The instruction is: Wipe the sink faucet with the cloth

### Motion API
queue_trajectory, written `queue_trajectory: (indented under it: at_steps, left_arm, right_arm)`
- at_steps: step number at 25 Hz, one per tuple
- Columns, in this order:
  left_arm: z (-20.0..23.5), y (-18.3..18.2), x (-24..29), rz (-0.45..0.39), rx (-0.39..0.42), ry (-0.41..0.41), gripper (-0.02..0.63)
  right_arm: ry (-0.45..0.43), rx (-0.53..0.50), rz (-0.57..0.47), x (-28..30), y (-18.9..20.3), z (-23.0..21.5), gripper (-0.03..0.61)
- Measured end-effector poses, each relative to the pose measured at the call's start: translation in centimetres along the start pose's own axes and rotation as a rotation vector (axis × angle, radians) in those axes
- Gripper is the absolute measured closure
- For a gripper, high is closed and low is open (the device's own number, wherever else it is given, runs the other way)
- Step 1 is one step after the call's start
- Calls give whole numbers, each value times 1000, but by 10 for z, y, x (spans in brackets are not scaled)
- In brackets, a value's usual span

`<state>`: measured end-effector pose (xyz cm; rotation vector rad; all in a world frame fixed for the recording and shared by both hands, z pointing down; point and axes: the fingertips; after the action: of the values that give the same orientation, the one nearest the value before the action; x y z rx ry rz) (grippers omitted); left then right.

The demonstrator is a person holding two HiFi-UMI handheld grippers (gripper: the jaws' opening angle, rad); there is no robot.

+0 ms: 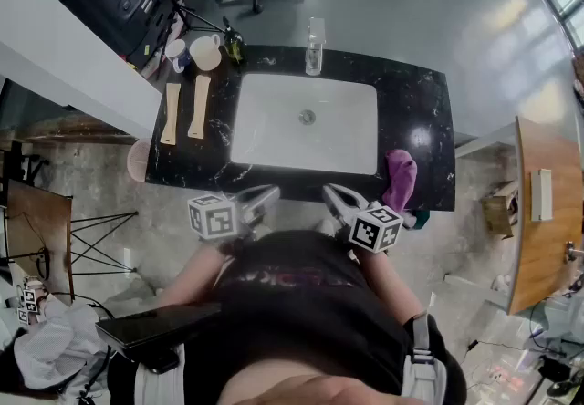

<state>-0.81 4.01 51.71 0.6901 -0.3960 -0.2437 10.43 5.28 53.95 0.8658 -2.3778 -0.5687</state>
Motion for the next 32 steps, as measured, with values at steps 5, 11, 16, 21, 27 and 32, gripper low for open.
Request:
queue_trajectory:
  at_steps: [5,11,16,21,27,32]
  left_arm:
    - [0,-1,1,2,2,-4,611]
    - [3,2,-2,6,4,-15,611]
    - [-1,2,-1,4,-1,0,611]
    - [0,-3,-2,-12,2,-4,611]
    - [-7,7,8,11,-8,18,611]
    - [-8,16,9,8,-35,30,611]
  right_arm:
    - [-1,-1,2,0,-2,-1,568]
    - [-4,-4,5,0,1,0,568]
    - [2,-7,-16,-4,-2,-1,566]
    - [47,-11,-83,-10,-23,-12,551]
    - [451,-145,-297,-95,-90,-88,434]
    - [805,-161,-252,-156,-109,-178,361]
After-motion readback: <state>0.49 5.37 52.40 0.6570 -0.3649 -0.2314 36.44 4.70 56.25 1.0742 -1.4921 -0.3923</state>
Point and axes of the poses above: the fingertips, and each gripper's own axes: x forward along the fingers, z to its left, y out of its underside, and after that the axes turned 9 degrees about x, right-handed
